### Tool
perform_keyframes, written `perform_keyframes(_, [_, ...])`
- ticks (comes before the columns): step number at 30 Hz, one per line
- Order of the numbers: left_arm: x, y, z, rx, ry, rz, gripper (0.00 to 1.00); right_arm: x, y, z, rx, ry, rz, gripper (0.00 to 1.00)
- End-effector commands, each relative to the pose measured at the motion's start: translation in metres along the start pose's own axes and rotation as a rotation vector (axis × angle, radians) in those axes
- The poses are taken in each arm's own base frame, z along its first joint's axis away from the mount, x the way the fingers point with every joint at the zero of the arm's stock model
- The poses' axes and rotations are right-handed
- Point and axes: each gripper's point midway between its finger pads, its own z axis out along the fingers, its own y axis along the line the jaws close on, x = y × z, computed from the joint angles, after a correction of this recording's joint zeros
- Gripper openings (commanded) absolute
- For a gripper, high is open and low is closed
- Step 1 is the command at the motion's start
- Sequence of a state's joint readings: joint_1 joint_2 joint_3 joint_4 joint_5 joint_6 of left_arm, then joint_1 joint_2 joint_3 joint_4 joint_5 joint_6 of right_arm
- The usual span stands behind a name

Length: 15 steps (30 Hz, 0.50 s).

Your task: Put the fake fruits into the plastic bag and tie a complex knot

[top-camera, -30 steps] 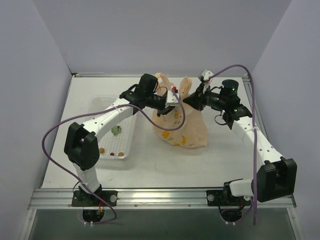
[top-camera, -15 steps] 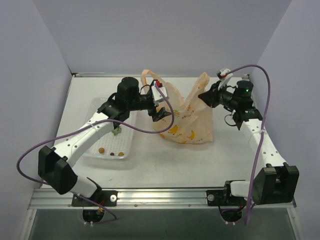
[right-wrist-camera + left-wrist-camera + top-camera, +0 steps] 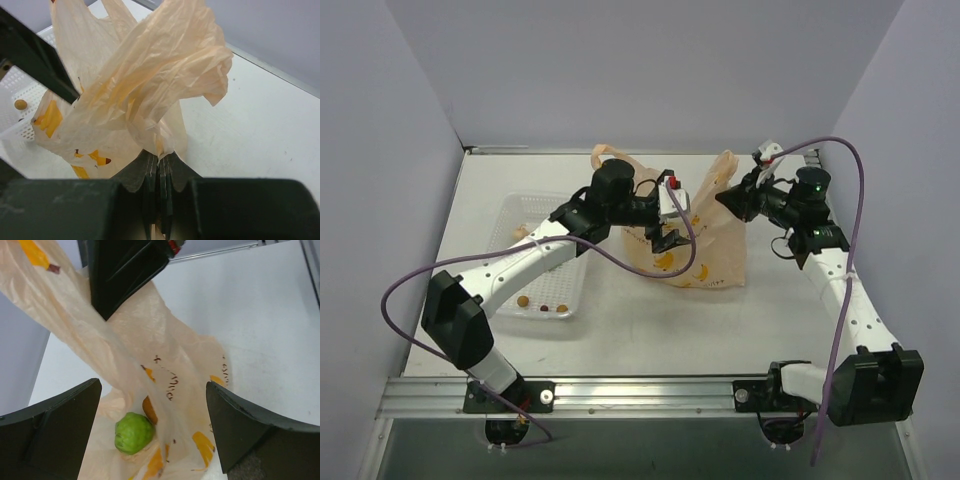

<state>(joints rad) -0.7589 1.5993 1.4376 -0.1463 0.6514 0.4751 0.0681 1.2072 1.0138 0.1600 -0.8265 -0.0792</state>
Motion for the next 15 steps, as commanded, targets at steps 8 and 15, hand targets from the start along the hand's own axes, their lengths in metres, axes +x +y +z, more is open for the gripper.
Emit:
perform_keyframes(8, [-0.007,0.059,0.021,-0.166,-0.062,0.07,0.97,-0.003,0.031,-0.017,-0.129,-0.035,-0.185,0.0])
perform_keyframes(15, [0.022,0.044,0.035,0.012,-0.03,-0.073,0.21,-0.006,0.032,-0.017,-0.157,-0.04,-0.201,0.0])
